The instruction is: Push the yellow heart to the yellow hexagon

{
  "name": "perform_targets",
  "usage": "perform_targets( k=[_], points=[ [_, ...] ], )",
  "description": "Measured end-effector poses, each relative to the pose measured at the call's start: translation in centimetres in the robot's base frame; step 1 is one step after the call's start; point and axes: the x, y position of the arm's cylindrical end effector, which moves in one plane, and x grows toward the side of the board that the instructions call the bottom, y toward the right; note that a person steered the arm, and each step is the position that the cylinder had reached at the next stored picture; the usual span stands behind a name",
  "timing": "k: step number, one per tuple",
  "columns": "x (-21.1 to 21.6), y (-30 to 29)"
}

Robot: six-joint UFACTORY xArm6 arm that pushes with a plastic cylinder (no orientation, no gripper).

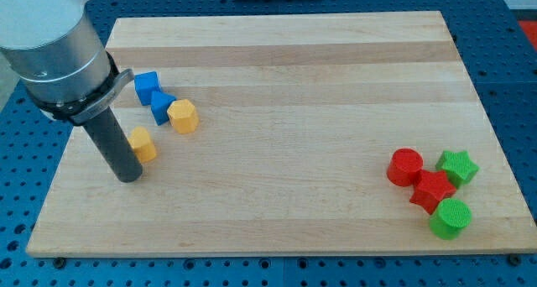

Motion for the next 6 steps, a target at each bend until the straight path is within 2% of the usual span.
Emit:
perform_targets(
  k=[2,3,4,5,6],
  points=[
    [-0.6,2.1],
    [1.8,-0.9],
    [1.7,-2.8],
    [-4.0,-1.8],
    [-4.4,-0.7]
  ],
)
